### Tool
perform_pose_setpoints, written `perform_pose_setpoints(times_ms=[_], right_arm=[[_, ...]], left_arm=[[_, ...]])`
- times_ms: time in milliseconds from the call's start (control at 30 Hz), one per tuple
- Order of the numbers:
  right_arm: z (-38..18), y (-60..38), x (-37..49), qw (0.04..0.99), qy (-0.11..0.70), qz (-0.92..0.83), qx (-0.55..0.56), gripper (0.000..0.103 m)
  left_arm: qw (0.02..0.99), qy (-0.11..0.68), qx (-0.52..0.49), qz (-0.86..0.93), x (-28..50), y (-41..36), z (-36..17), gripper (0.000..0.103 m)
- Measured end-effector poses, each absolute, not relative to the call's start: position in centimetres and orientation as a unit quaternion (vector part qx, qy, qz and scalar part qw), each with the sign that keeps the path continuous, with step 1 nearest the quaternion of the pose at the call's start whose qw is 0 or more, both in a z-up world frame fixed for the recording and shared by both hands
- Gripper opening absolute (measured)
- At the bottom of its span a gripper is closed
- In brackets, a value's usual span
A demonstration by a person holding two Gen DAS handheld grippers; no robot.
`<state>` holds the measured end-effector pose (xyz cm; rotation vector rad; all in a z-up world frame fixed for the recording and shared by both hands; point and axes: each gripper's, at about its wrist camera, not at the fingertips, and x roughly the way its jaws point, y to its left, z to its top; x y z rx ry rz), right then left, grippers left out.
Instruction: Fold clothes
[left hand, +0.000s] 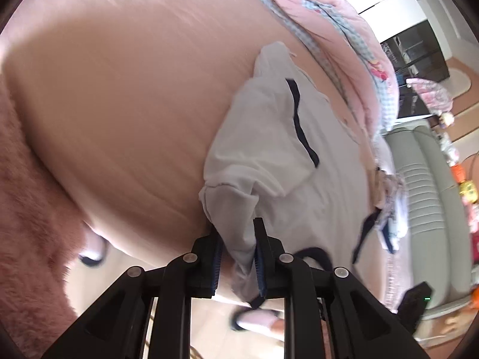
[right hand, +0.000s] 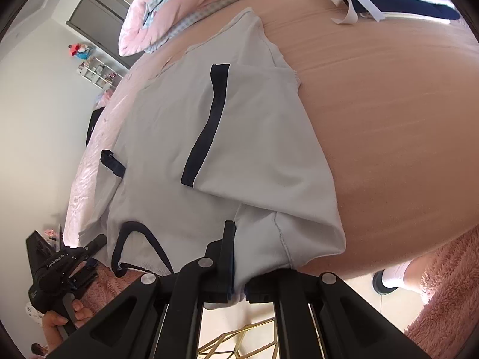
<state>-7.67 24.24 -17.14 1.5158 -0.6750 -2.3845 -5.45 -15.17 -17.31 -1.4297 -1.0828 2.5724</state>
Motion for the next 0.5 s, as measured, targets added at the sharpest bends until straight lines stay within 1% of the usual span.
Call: perform_pose_setpoints(times_ms=[100, 167, 200, 233, 300, 333, 367, 400, 433, 500], right_arm=[[-17.1, 23.9, -7.7, 0.117, -0.222, -0.818, 0.518, 0.004], [-17.2, 24.0, -7.8, 0.118, -0.225, -0.817, 0.518, 0.004], [-17.3, 24.0, -7.9, 0.119, -0.228, -0.815, 0.519, 0.004], [-17.4, 24.1, -8.0, 0.119, -0.230, -0.814, 0.520, 0.004], [-17.4, 24.1, -8.1, 0.122, -0.230, -0.813, 0.521, 0.005], [-17.4, 24.1, -8.1, 0.125, -0.228, -0.813, 0.521, 0.005], [-17.4, 23.9, -8.2, 0.128, -0.221, -0.815, 0.521, 0.005], [-17.3, 23.6, -8.3, 0.133, -0.209, -0.817, 0.520, 0.005], [-17.3, 23.3, -8.4, 0.138, -0.197, -0.820, 0.519, 0.005], [-16.9, 22.8, -8.4, 0.139, -0.177, -0.829, 0.513, 0.002]], left_arm=[[-0.002, -0.348, -0.458, 0.818, -6.0, -15.3, -17.9, 0.018], [0.005, -0.357, -0.454, 0.816, -6.2, -15.2, -18.1, 0.025], [0.014, -0.355, -0.452, 0.818, -6.3, -15.0, -18.0, 0.038], [0.025, -0.352, -0.448, 0.821, -6.4, -14.6, -17.8, 0.054], [0.037, -0.333, -0.444, 0.831, -6.7, -13.6, -17.5, 0.069], [0.037, -0.318, -0.445, 0.836, -6.8, -13.1, -17.3, 0.069], [0.037, -0.299, -0.448, 0.842, -7.0, -12.7, -17.2, 0.068], [0.043, -0.286, -0.453, 0.843, -7.2, -12.3, -17.2, 0.038], [0.051, -0.283, -0.463, 0.839, -7.5, -12.2, -17.3, 0.004], [0.061, -0.294, -0.469, 0.831, -7.4, -12.6, -17.4, 0.003]])
